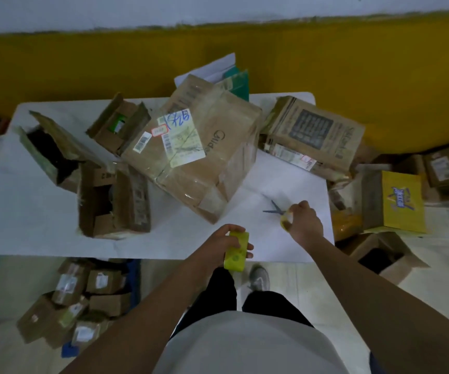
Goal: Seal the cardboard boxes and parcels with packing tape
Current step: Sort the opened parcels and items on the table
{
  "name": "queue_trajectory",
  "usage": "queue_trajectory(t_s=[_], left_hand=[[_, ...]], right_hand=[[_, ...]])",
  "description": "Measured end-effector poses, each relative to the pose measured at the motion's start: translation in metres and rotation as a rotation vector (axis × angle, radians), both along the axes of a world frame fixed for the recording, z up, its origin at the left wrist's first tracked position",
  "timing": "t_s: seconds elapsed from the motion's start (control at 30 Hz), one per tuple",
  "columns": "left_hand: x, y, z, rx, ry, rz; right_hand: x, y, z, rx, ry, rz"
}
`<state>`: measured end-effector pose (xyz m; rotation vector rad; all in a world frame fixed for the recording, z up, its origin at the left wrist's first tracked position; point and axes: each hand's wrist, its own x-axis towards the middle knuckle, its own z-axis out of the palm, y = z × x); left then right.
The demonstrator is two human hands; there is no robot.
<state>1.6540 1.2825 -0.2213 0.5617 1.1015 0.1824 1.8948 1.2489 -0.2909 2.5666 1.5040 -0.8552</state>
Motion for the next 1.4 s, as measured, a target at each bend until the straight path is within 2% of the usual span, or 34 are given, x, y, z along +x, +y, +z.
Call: queue_trajectory(t_s=[0.13,0.17,0.23,0.3,0.4,0.57,0.7,0.8,1.03,1.2,1.3,1.4], left_hand=[[0.001,-0.002,0.002,-0.004,-0.009,0.01],[0.002,-0.002,0.002,-0.008,-0.008,0.005],[0.005,-0.004,0.002,-0.002,-0.014,-0.009],[0.009,-0.006,0.003,0.013,-0.012,-0.004],[0.015,-0.01,-0.002,0.048,0.005,-0.007],[0.014,-0.018,-0.006,0.058,0.083,-0.054],[0.016,-0.028,-0.018,0.066,0.158,-0.089],[0.015,-0.037,-0.028,0.032,0.179,-0.071],[0.023,-0.082,-0.053,-0.09,0.191,-0.026],[0.045,-0.086,-0.091,-0.096,0.237,-0.016],[0.056,-0.084,-0.114,-0.029,0.256,-0.029],[0.059,-0.086,-0.131,-0.026,0.251,0.057]], right_hand=[[-0.007,0.001,0.005,0.072,0.09,-0.069],[-0.012,0.002,0.01,0.14,0.16,-0.095],[-0.029,0.002,0.027,0.256,0.42,-0.144],[-0.048,-0.001,0.045,0.274,0.577,-0.038],[-0.07,-0.011,0.052,0.271,0.549,0.107],[-0.081,-0.021,0.051,0.256,0.447,0.036],[-0.082,-0.026,0.047,0.24,0.331,0.112],[-0.08,-0.031,0.041,0.2,0.351,0.145],[-0.061,-0.039,0.019,0.172,0.471,0.052],[-0.043,-0.039,-0.024,0.118,0.437,0.061],[-0.043,-0.035,-0.05,0.1,0.398,0.105],[-0.048,-0.03,-0.063,0.127,0.35,0.184]])
